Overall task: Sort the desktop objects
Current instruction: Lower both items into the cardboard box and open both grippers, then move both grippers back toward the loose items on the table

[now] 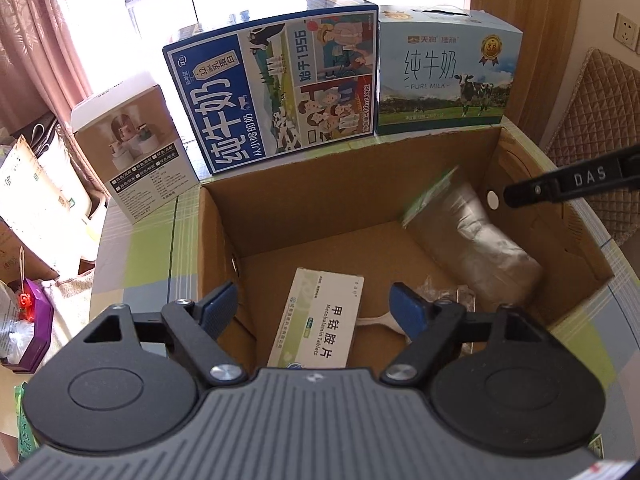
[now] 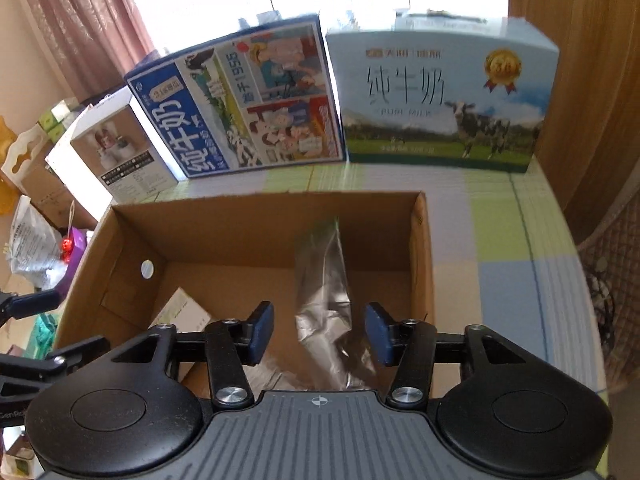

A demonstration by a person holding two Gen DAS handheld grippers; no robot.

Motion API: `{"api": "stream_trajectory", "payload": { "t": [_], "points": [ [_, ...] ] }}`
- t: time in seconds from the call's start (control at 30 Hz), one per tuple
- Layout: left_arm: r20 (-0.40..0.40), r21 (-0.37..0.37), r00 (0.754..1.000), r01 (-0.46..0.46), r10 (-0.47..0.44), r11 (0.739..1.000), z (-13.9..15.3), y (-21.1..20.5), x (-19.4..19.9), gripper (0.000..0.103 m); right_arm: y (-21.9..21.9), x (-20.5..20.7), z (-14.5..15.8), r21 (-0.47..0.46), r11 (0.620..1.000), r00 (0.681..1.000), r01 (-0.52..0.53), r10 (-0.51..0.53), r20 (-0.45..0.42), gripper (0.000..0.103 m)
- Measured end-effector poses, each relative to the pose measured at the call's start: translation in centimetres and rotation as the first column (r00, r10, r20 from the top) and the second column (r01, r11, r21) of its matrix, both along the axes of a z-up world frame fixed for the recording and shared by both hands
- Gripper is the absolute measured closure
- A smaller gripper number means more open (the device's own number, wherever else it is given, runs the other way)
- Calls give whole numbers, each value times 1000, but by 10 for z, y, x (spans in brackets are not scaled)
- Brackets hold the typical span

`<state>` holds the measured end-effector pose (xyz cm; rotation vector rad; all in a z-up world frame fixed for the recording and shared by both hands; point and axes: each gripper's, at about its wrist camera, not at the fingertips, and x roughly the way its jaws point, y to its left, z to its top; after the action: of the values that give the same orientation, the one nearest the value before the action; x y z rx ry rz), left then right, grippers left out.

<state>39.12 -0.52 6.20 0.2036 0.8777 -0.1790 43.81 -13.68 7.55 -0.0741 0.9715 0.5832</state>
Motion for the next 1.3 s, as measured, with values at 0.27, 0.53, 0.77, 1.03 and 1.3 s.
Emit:
{"api": "stream_trajectory", "payload": {
  "t": [0.27, 0.53, 0.77, 1.03, 1.3],
  "points": [
    [13, -27, 1000, 0, 1, 1000, 9, 4, -26, 23, -16, -19, 22, -6, 1000, 999, -11, 11, 51, 43],
    [26, -52, 1000, 3, -1, 999, 23, 3, -61, 23, -33, -66, 50, -38, 998, 989, -56, 60, 138, 29],
    [34, -95, 999, -4, 8, 996, 29, 3, -104, 16, -43, -120, 58, -117, 984, 968, -131, 153, 197, 7],
    [14, -122, 1000, -17, 19, 992, 27, 8, -155, 4, -62, -170, 58, -131, 977, 964, -166, 189, 188, 2],
    [-4, -103, 1000, -17, 17, 995, 15, 14, -203, 1, -87, -225, 37, -126, 978, 970, -167, 185, 155, 2]
  ]
}}
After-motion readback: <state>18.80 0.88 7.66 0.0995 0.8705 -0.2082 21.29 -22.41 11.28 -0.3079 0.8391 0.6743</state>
